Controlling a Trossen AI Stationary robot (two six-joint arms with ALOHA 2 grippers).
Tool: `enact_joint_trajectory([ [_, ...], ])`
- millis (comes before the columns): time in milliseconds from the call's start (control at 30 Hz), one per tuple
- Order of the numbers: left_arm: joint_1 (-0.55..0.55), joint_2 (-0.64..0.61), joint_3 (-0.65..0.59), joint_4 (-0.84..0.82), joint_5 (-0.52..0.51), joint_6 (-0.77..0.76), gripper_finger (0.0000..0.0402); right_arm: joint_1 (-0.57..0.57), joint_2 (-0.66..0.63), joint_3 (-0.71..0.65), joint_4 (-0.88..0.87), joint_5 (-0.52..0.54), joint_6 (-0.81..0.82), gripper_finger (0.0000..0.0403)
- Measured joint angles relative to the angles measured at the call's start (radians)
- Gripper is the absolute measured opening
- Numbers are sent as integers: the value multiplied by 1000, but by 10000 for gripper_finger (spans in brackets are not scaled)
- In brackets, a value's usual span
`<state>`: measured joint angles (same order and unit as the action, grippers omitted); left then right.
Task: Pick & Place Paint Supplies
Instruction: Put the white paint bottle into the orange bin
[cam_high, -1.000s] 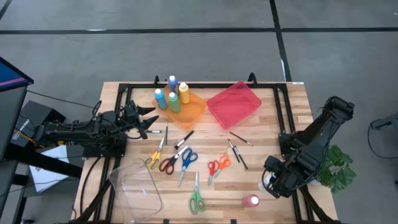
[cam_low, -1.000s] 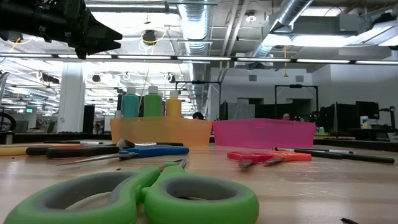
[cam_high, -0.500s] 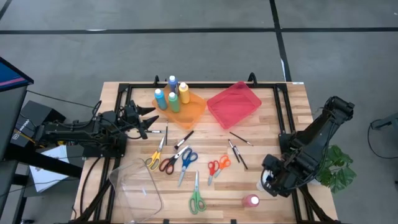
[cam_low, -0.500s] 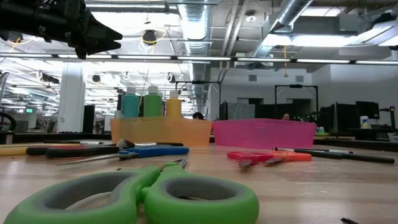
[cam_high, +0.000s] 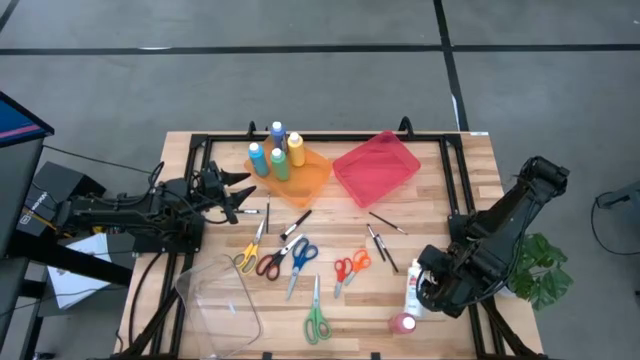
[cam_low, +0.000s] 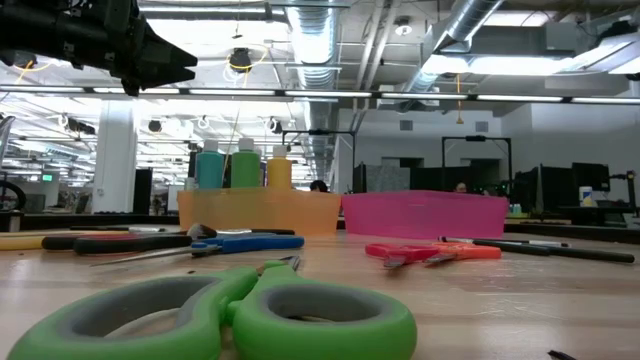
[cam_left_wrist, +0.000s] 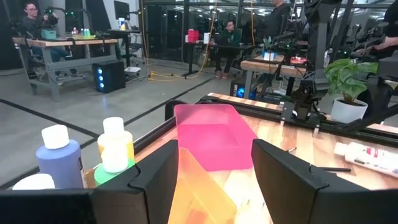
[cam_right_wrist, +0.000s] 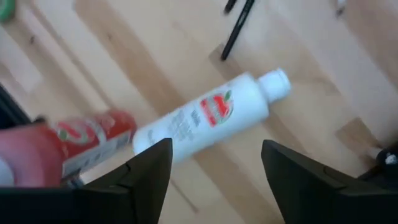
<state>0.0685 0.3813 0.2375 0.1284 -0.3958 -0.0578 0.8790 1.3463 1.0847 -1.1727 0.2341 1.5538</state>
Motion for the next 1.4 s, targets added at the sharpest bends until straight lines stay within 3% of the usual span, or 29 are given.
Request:
enact_joint_trajectory([
  [233, 0, -1, 0, 2, 0, -3, 200, -74, -1, 1, -157, 61, 287, 239],
  [367, 0, -1, 0, 2, 0, -3, 200, -181, -3, -25, -148, 52, 332, 239],
  [733, 0, -1, 0, 1, 0, -3, 200, -416, -3, -253, 184, -201, 282, 239],
  [1233, 0, -1, 0, -1, 0, -3, 200, -419, 2, -348, 270, -274, 335, 239],
  [1400, 0, -1, 0, -2, 0, -3, 200, -414, 2, -421, 410, -290, 358, 239],
])
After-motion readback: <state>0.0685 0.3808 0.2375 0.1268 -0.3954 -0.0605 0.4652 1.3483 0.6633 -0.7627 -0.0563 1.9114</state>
